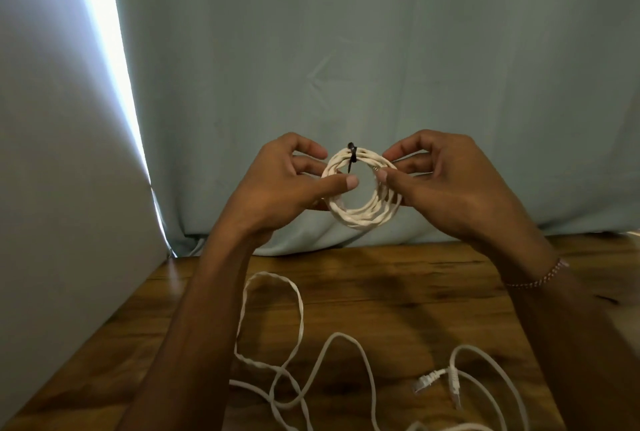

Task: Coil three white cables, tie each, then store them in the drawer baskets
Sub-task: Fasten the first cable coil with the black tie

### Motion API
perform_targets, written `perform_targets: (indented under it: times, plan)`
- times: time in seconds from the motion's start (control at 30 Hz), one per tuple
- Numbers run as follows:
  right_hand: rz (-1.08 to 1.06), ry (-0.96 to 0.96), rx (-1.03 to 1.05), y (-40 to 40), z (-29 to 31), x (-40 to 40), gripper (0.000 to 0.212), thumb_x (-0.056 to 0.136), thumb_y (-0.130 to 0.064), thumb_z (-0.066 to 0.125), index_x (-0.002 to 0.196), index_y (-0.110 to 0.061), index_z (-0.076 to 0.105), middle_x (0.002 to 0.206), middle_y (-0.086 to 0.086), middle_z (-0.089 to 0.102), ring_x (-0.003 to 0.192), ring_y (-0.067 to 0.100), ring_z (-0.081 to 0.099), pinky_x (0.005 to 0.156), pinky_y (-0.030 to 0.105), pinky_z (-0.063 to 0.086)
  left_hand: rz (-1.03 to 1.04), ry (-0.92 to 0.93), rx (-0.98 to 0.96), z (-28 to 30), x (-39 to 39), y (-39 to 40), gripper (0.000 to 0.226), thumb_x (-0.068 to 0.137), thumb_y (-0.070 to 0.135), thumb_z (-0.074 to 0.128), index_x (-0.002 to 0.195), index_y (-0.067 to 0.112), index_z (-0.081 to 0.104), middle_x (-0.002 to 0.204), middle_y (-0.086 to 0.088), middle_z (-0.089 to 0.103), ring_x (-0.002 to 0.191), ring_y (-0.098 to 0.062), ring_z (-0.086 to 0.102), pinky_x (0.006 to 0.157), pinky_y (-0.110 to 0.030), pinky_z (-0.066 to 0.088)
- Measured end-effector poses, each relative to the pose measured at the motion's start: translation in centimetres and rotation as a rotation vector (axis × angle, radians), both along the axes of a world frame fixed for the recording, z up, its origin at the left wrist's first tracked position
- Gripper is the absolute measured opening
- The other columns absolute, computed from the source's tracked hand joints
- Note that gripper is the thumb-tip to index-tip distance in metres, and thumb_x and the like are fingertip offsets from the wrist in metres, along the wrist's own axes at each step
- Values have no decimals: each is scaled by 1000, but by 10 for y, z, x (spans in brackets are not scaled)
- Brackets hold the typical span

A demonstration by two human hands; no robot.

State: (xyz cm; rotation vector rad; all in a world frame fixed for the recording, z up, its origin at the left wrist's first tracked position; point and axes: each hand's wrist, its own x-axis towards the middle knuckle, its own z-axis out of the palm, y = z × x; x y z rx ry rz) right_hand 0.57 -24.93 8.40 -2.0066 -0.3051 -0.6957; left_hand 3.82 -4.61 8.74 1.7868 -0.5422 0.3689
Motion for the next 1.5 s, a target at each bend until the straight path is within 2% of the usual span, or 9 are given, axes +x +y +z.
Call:
perform_targets:
  times: [0.17,0.3,0.47,0.63,0.83,1.0,1.27,1.4,1.5]
  plan:
    - [-116,-78,17,-1,-1,3,24,86,-35,78,102,-23,66,83,-8,76,72,1,72,70,26,60,23,-11,40,1,-4,1,29,78,15,84,91,-6,68,77,-16,76,75,-27,77,73,-35,64]
    - [-182,-118,68,0,-1,5,24,84,-44,77,94,-24,68,78,-9,74,68,-1,70,58,13,49,37,-4,-117,-1,-5,-6,22,82,7,81,89,-10,69,75,-20,75,75,-33,76,72,-39,65]
    - [-209,-161,44,4,-3,6,21,84,-42,77,89,-23,71,74,-12,72,67,-5,68,51,3,45,82,9,-270,0,-4,-10,14,81,1,80,88,-6,71,74,-16,75,67,-26,76,64,-30,62]
    - [-199,-201,29,8,-5,6,18,88,-40,74,88,-22,73,75,-11,73,69,1,70,63,16,56,56,35,-319,-2,-4,-13,24,80,2,81,103,0,72,77,-11,78,71,-23,77,66,-32,63]
    - [-82,-76,85,4,-5,5,19,92,-36,70,86,-20,76,74,-1,76,74,15,74,77,41,63,1,86,-405,-3,2,-14,24,77,0,81,100,-5,73,79,-17,76,71,-24,74,71,-33,62]
    - [83,26,202,7,-5,5,20,97,-25,65,91,-10,78,78,4,77,79,14,76,79,31,63,-94,161,-445,-3,6,-14,25,78,-4,77,102,-7,70,78,-17,74,70,-24,72,68,-31,60]
    - [258,117,300,3,0,2,16,83,-17,79,91,-4,74,84,12,78,86,24,77,80,34,63,-160,146,-451,2,0,-7,42,65,6,82,104,-2,68,82,-15,75,68,-22,72,64,-33,61]
    - [274,110,367,2,-1,3,22,80,-11,80,96,0,69,83,13,77,82,25,77,77,38,63,-178,130,-414,2,-3,-9,41,63,10,82,100,3,68,82,-11,75,68,-20,73,66,-32,62]
    - [208,100,420,7,-3,7,39,75,-13,85,103,-6,59,87,15,76,79,25,77,72,38,63,-191,121,-386,3,-4,-7,42,65,10,82,103,2,68,83,-11,76,70,-21,73,67,-32,61]
